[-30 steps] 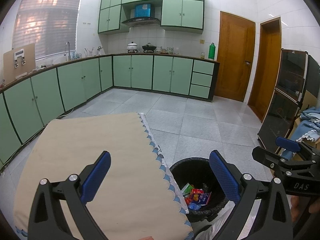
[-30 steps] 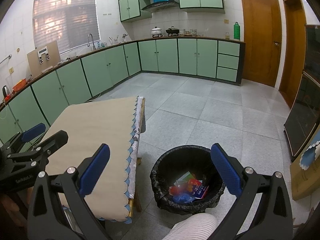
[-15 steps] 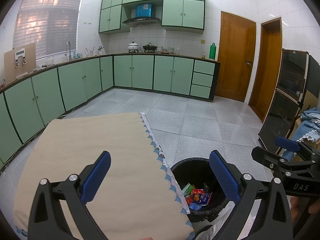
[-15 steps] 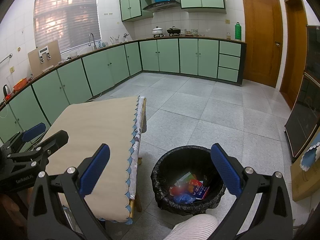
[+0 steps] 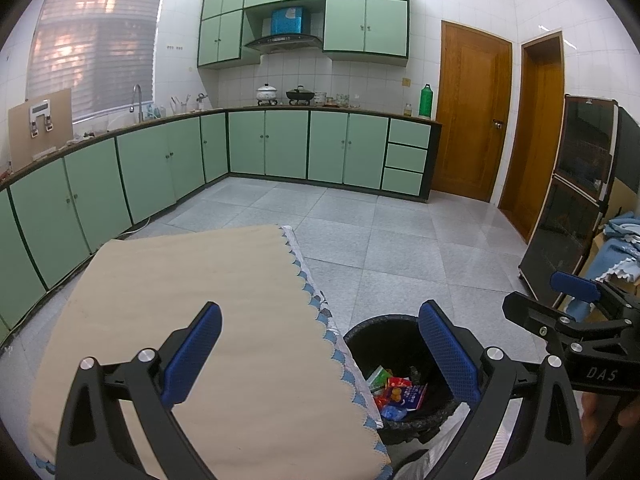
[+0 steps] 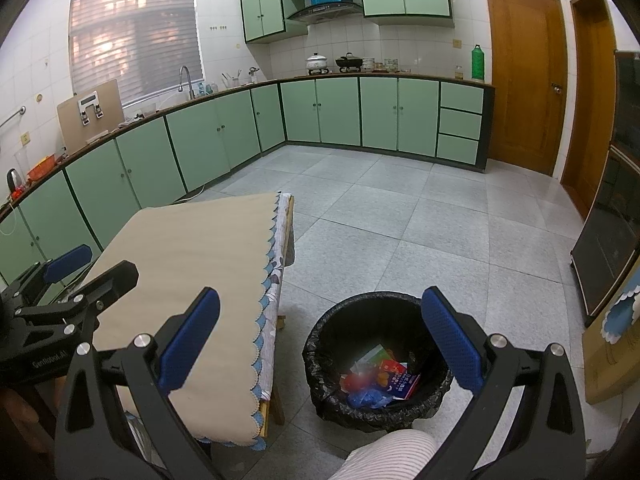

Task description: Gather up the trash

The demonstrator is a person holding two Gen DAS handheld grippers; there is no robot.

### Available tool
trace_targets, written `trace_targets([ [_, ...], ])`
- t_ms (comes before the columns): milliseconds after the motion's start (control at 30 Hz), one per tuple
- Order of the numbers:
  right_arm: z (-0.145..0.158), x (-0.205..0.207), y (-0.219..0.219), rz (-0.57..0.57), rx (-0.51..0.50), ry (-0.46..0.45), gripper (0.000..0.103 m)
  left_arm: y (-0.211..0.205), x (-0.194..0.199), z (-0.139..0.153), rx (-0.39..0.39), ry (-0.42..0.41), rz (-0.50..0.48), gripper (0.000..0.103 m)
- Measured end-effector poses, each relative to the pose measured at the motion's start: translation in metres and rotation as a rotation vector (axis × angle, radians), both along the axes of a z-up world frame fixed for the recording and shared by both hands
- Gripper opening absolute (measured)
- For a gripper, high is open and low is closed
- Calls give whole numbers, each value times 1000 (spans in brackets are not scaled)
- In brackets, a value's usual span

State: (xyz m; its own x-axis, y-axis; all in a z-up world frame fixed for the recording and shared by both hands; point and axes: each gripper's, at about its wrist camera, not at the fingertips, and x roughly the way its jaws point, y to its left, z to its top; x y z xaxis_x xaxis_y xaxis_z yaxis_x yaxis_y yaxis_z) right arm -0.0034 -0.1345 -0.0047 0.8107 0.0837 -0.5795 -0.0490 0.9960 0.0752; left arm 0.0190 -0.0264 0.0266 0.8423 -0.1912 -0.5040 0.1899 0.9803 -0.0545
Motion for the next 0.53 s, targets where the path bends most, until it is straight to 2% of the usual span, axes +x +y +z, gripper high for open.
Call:
trace_targets([
  [533,0,1,-1,3,2,3,98,-1,0,0,-2,3,3,97],
])
